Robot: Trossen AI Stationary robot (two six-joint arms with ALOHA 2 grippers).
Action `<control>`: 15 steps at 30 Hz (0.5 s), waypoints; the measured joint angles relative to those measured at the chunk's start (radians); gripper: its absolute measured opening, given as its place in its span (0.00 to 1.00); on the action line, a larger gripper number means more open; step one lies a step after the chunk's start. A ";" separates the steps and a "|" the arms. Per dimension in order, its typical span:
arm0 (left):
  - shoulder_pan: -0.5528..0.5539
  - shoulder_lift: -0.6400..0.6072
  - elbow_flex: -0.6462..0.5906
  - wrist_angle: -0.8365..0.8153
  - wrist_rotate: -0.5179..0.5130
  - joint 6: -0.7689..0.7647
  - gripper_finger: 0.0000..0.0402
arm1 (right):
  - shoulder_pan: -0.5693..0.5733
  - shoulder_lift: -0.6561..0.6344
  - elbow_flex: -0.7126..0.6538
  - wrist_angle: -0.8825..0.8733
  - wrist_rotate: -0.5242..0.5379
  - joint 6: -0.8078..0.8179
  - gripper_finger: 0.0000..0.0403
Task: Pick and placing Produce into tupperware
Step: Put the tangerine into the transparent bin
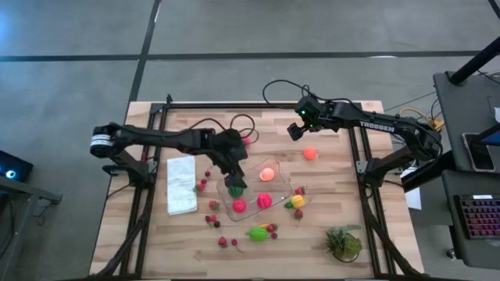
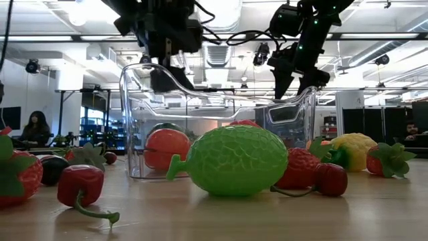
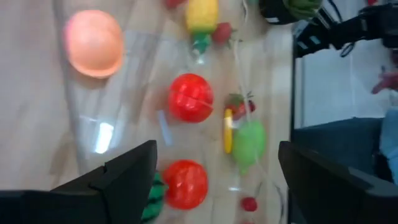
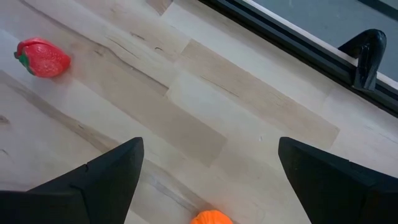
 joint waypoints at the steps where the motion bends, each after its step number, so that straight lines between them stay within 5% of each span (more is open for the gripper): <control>1: 0.000 -0.016 -0.004 -0.007 -0.031 0.006 0.80 | 0.000 0.000 0.000 0.000 0.000 0.004 0.91; 8: -0.033 -0.174 -0.056 -0.031 -0.321 0.057 0.76 | 0.000 0.000 0.000 0.002 0.000 0.009 0.91; 15: -0.051 -0.258 -0.144 -0.021 -0.439 0.023 0.73 | 0.000 0.000 0.000 0.006 0.000 0.009 0.91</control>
